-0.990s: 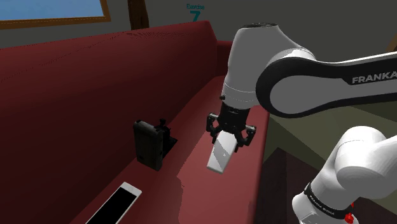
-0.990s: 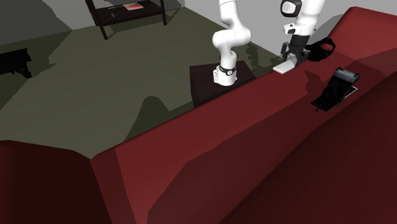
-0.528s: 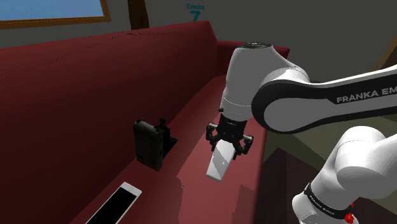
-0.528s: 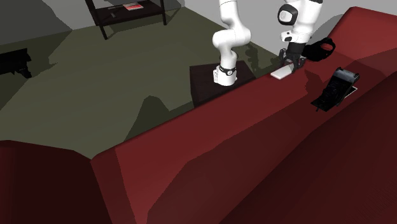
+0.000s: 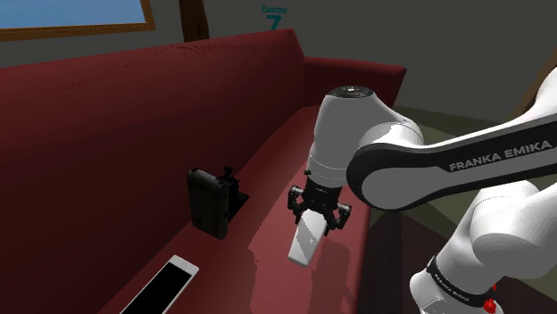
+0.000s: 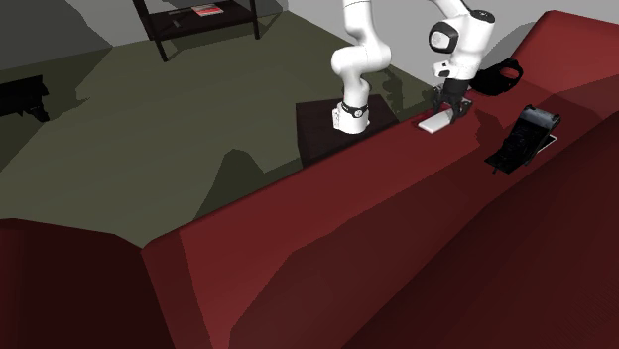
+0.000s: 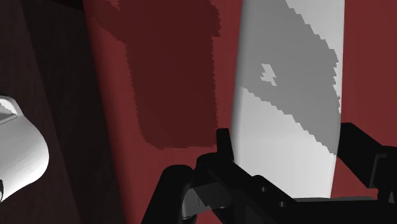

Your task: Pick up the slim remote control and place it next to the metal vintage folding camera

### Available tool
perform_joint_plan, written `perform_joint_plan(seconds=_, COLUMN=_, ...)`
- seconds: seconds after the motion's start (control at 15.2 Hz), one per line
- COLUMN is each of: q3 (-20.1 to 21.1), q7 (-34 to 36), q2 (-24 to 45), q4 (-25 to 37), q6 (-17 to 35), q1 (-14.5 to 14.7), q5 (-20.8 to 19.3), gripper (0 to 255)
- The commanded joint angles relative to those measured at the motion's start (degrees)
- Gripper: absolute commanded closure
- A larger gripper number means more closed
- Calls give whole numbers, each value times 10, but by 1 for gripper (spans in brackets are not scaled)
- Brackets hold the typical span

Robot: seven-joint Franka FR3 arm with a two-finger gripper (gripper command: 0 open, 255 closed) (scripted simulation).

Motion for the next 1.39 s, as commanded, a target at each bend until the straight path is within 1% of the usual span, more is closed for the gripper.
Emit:
perform_joint_plan(seconds=0.0, q3=6, q7=0, q2=12, q4=-9, q6=21, q1=-2, q5=2, gripper=255)
perform_joint_plan(seconds=0.26, q3=20, q7=1, q2=38, q4=-26, q6=64, q1=-5, q5=6, gripper=255)
perform_joint_plan(seconds=0.73, q3=20, q7=1, q2=38, q4=-26, q6=64, q1=-5, q5=6, gripper=255)
perform_joint_plan(seconds=0.79, q3=20, q7=1, q2=38, q4=-26, q6=64, q1=-5, q5=6, gripper=0)
perform_joint_plan(seconds=1.12, q3=20, q7=1, q2=38, q4=-26, q6=64, q1=-5, q5=6, gripper=0)
perform_joint_plan(seconds=1.32, q3=-5, q7=-2, q2=-10, q4=2, q6=-12, q1=2, q5=0, gripper=0)
